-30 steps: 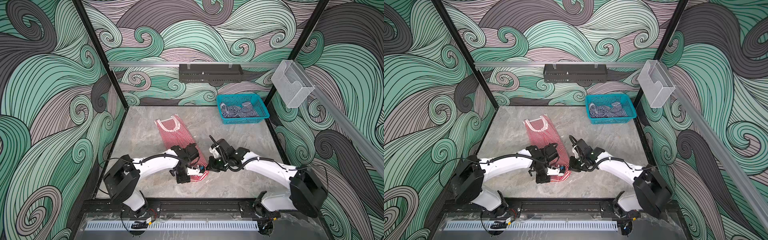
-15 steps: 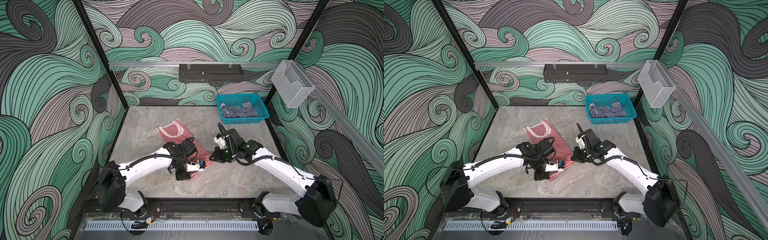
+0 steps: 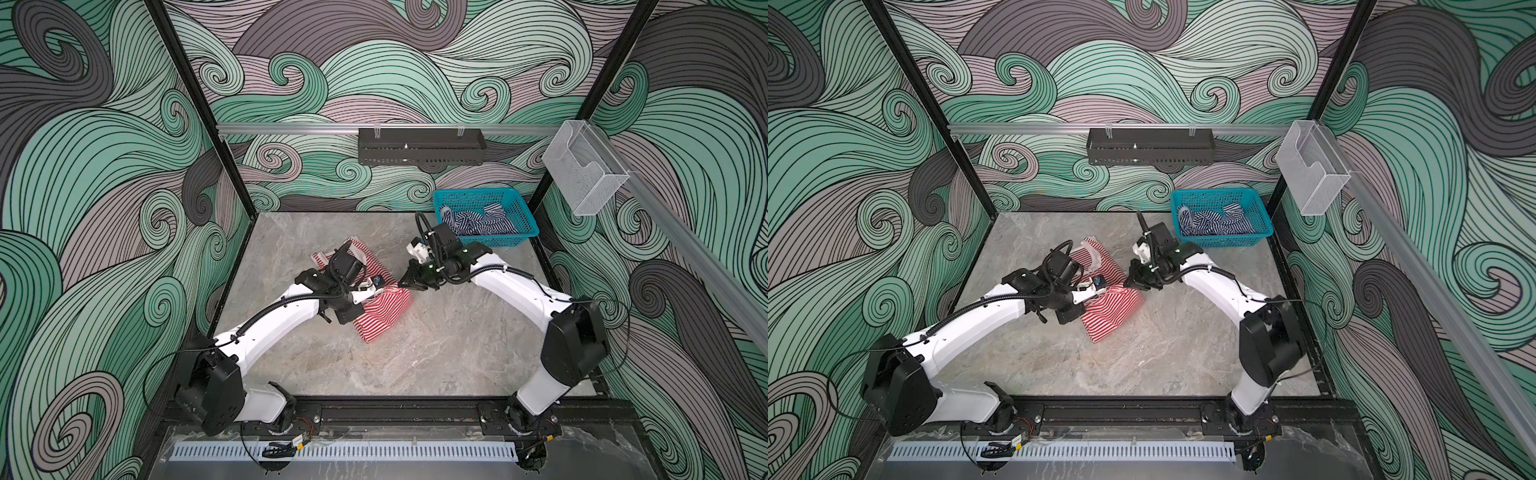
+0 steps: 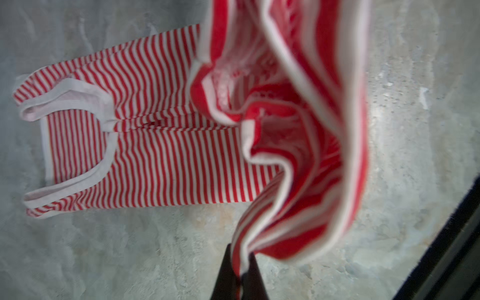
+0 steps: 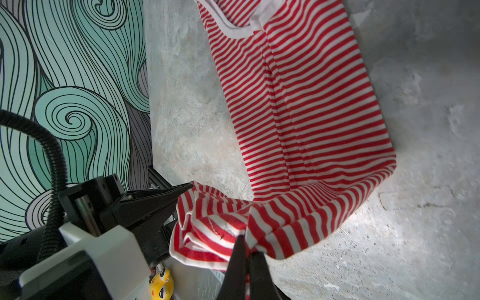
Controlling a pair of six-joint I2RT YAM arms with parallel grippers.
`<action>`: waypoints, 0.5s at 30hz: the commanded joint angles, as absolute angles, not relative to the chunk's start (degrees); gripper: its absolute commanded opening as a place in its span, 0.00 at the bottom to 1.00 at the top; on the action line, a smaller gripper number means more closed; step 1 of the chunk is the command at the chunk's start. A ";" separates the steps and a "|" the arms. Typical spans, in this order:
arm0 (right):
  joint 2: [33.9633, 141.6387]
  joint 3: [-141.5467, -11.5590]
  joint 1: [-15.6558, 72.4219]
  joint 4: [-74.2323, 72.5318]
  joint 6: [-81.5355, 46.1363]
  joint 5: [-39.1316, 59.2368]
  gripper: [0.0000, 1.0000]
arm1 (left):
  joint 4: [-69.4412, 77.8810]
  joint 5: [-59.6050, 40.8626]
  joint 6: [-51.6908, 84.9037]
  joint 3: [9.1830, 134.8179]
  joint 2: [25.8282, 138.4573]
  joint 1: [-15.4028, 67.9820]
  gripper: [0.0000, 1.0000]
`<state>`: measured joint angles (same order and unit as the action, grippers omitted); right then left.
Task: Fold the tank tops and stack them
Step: 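Fold the lifted hem over toward the neckline with both grippers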
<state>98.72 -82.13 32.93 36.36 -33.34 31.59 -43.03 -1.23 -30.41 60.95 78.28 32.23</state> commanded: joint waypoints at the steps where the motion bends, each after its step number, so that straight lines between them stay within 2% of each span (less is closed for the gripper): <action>1: 104.44 -88.40 32.82 38.65 -31.24 33.72 0.00 | -35.62 3.03 -31.56 61.00 79.51 29.34 0.00; 9: 120.41 -101.01 31.98 40.39 -33.58 32.08 0.00 | -23.70 6.58 -30.14 60.51 90.42 23.71 0.00; 15: 127.18 -108.19 31.27 41.87 -34.08 30.92 0.00 | -25.75 7.82 -29.84 64.42 96.90 22.61 0.00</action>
<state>126.32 -104.55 31.88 39.62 -33.61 31.86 -26.65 6.07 -30.52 61.28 95.61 23.00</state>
